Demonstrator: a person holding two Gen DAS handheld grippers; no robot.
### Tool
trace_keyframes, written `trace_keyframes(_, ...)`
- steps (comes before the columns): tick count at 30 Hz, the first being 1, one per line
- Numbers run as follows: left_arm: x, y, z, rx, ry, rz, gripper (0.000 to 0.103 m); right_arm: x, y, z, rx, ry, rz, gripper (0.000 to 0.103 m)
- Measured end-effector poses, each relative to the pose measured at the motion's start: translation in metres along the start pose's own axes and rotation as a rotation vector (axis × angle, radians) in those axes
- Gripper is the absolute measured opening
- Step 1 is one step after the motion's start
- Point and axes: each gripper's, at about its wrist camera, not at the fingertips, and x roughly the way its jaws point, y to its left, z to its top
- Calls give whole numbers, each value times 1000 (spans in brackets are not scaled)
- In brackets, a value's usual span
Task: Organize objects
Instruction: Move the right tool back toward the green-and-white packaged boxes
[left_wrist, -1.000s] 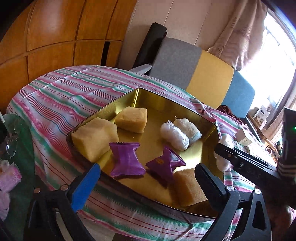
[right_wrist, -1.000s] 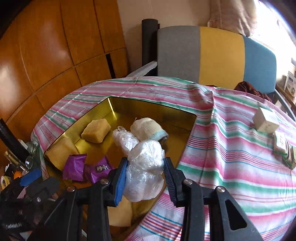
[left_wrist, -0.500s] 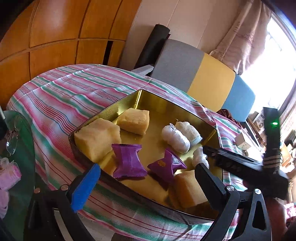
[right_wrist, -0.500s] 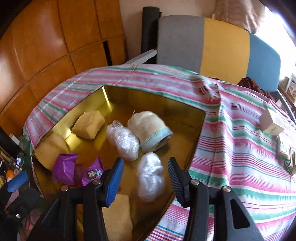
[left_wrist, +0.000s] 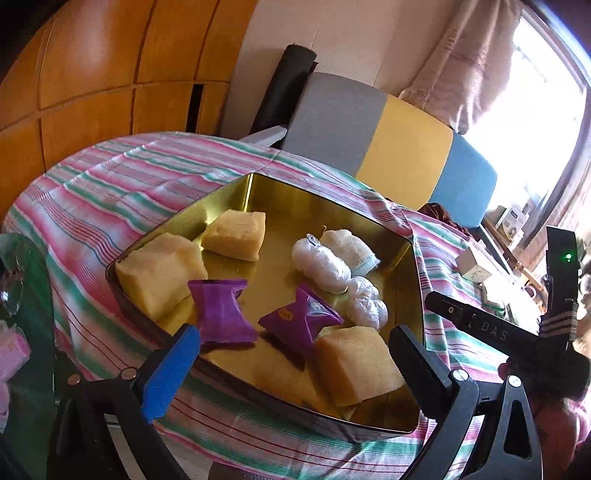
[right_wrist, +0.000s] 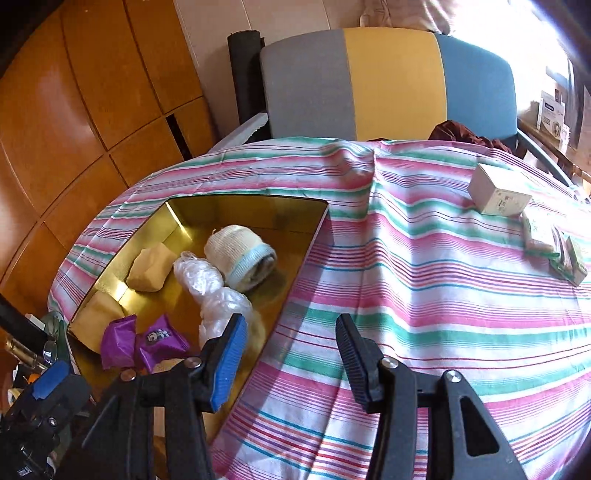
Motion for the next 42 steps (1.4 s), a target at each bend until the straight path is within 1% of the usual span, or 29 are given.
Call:
trace_keyframes(2,1,-5,0,7,6,7,103,-1,-5,-2,0,1,3,51)
trace_keyframes(6,1,-15,-1,6,13,-14,103,-4,-19,-5,25,-6,-33,51)
trace_keyframes(9,0,-27,-4,49,1,-22,103,-7,-35,-7,70,-16,-68,51)
trace_keyframes(14,4,-52,-4,98,22,-60,103,-9,-64,-13,127,-8,-101,51)
trace_keyframes(18,6,-78,-5,162,26,-84,103,-12,-88,-21,171,-5,-119,51)
trace_keyframes(21,10,-94,-6,199,37,-93,103,-14,-107,-27,190,-3,-158,51)
trace_keyframes(23,12,-103,-7,211,52,-116,103,-16,-121,-30,211,1,-175,51)
trace_keyframes(29,17,-136,-13,274,77,-146,103,-24,-164,-37,255,-4,-239,51)
trace_keyframes(32,23,-153,-17,297,100,-173,103,-29,-186,-36,277,-15,-266,51)
trace_keyframes(39,41,-191,-31,383,158,-189,103,-39,-235,-37,315,-28,-317,52)
trace_keyframes(42,49,-203,-35,397,184,-199,103,-40,-263,-37,347,-30,-340,55)
